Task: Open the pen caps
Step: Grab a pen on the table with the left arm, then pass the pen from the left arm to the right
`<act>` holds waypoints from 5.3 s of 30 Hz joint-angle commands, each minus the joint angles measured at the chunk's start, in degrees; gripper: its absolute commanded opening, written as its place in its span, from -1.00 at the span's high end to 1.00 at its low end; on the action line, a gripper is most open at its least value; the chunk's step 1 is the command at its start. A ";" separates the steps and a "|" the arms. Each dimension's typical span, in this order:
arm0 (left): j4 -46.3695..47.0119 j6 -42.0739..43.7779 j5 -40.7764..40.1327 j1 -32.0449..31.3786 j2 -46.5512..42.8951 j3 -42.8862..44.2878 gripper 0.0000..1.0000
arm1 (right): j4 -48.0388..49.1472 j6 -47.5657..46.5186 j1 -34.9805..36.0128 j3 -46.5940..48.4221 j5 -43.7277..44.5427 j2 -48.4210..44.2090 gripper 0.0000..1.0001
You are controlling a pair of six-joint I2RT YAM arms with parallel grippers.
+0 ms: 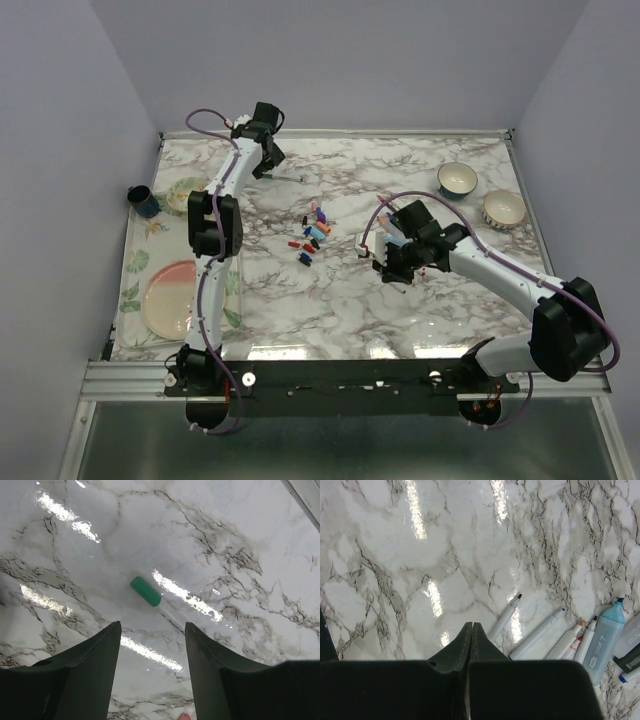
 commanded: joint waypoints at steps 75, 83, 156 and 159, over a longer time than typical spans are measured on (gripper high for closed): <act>9.97 31.70 19.21 2.34 -20.43 -46.72 1.00 | -0.72 -1.16 -0.32 -1.27 -2.72 -6.25 0.88; 16.39 30.65 21.59 2.34 -31.23 -55.34 1.00 | 0.25 -0.54 -0.32 -1.53 -4.39 -7.48 0.88; 98.84 -5.83 6.22 -38.79 -62.02 -103.25 1.00 | 18.09 32.50 -12.71 -3.47 -35.32 -3.88 0.27; 99.80 -6.36 6.12 -39.49 -60.43 -102.72 1.00 | 19.23 35.93 -13.07 -3.21 -36.03 -2.48 0.24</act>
